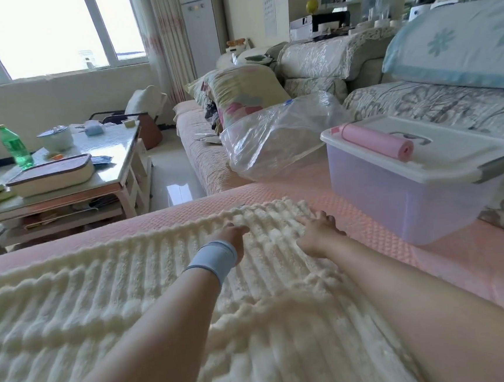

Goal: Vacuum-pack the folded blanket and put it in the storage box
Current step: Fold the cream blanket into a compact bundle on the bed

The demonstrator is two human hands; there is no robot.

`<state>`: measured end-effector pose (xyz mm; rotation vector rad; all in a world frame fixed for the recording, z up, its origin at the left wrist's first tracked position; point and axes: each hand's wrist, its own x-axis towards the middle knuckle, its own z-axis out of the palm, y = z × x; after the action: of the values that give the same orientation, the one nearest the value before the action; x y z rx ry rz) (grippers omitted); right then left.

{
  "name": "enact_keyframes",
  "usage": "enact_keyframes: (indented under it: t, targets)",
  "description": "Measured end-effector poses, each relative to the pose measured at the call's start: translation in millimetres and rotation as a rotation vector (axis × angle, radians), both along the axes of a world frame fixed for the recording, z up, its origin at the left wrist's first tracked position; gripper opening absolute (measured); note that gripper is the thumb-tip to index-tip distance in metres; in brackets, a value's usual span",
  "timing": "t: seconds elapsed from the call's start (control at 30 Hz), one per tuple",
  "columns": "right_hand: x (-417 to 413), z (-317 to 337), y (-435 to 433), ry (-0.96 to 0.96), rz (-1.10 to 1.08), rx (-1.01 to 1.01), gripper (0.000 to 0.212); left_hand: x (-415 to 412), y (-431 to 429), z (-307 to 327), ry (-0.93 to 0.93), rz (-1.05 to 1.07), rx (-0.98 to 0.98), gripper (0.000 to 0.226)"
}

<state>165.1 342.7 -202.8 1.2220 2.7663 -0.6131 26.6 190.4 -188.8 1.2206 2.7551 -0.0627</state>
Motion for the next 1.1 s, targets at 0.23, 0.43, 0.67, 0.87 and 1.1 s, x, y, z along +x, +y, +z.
enact_keyframes:
  t: [0.23, 0.43, 0.67, 0.87, 1.1]
  targets:
    - [-61.1, -38.8, 39.0, -0.142, 0.11, -0.043, 0.091, -82.3, 38.3, -37.7, -0.14, 0.172, -0.255, 0.134]
    - [-89.0, -37.7, 41.2, 0.002, 0.197, 0.13, 0.037, -114.6, 55.4, -50.1, -0.11, 0.104, -0.256, 0.1]
    - [-108.8, -12.1, 60.1, 0.136, 0.293, 0.431, 0.054, -133.3, 82.8, -12.0, 0.156, 0.01, -0.178, 0.046]
    - [-165.7, 12.6, 108.3, 0.204, 0.273, 0.79, 0.042, -183.3, 112.3, 12.5, 0.192, 0.137, 0.347, 0.031]
    - [-182.6, -63.6, 137.1, -0.225, 0.158, 0.119, 0.065, -189.9, 101.5, -87.8, -0.208, 0.237, -0.041, 0.089]
